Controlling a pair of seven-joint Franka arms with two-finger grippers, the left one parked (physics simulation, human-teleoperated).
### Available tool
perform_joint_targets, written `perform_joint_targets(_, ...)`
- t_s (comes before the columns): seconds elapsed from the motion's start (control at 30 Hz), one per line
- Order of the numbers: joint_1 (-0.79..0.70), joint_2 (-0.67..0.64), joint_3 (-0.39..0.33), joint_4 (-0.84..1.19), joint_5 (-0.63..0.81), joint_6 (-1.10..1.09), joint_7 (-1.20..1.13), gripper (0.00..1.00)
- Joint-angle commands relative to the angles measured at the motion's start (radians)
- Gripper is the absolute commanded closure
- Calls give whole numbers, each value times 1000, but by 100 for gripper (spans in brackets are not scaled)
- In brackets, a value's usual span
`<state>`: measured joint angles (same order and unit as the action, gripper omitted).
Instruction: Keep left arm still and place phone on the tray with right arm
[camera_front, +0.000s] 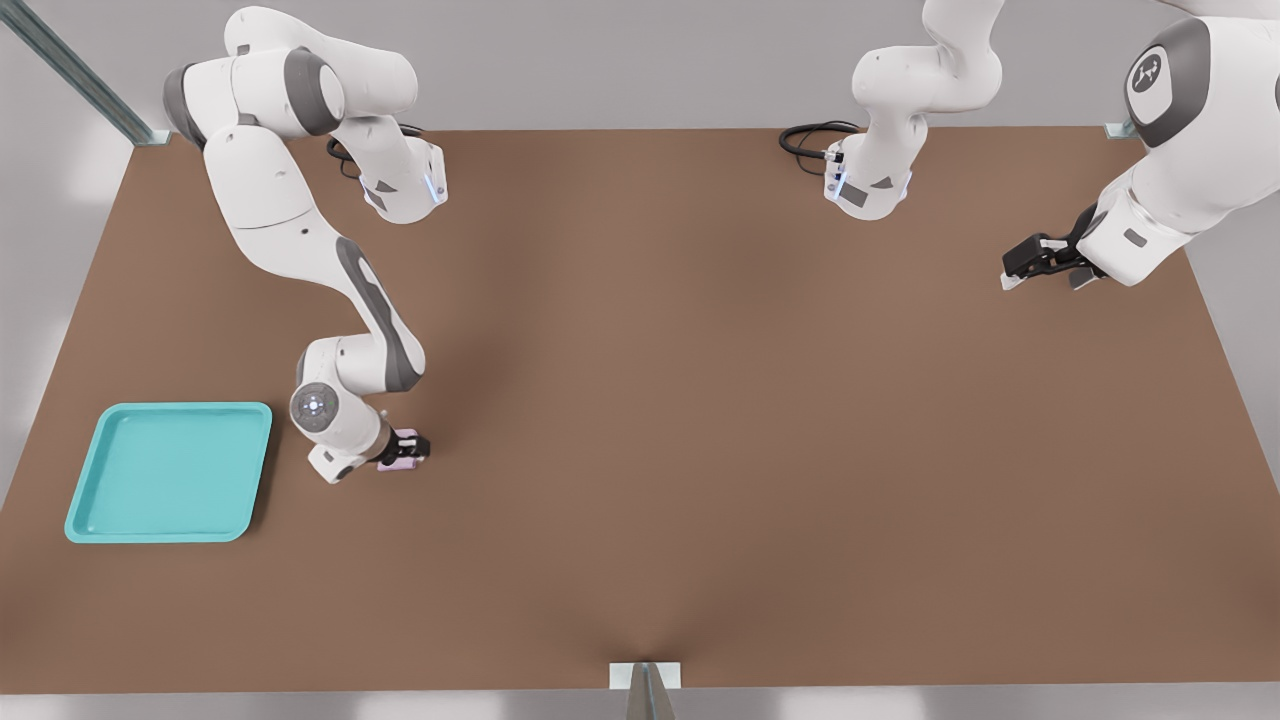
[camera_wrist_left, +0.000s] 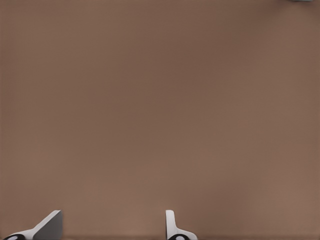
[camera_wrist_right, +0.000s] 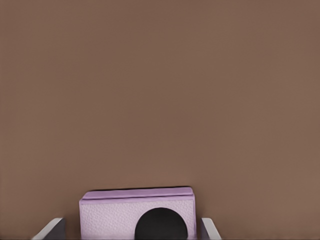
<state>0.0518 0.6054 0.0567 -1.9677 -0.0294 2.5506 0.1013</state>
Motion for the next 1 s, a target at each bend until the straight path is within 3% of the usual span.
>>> perform_joint_targets(0.0,0,-1,0,-2,0,3,-19,5)
perform_joint_targets(0.1,0,-3,0,-2,0,3,-19,22)
perform_joint_targets(0.3,-16,-65,2,9,0,-85,-52,23)
perform_joint_targets(0.5,-314,-113,2,39,2,-159,-509,23)
perform_joint_targets(0.67,-510,-12,0,145,9,-170,-761,23)
perform_joint_targets(0.77,-541,53,0,208,9,-168,-810,20)
perform_joint_targets(0.8,-543,56,2,208,9,-168,-804,2)
perform_joint_targets(0.9,-532,27,25,265,48,-178,-813,0)
perform_joint_targets(0.97,-527,-76,66,407,48,-432,-795,0)
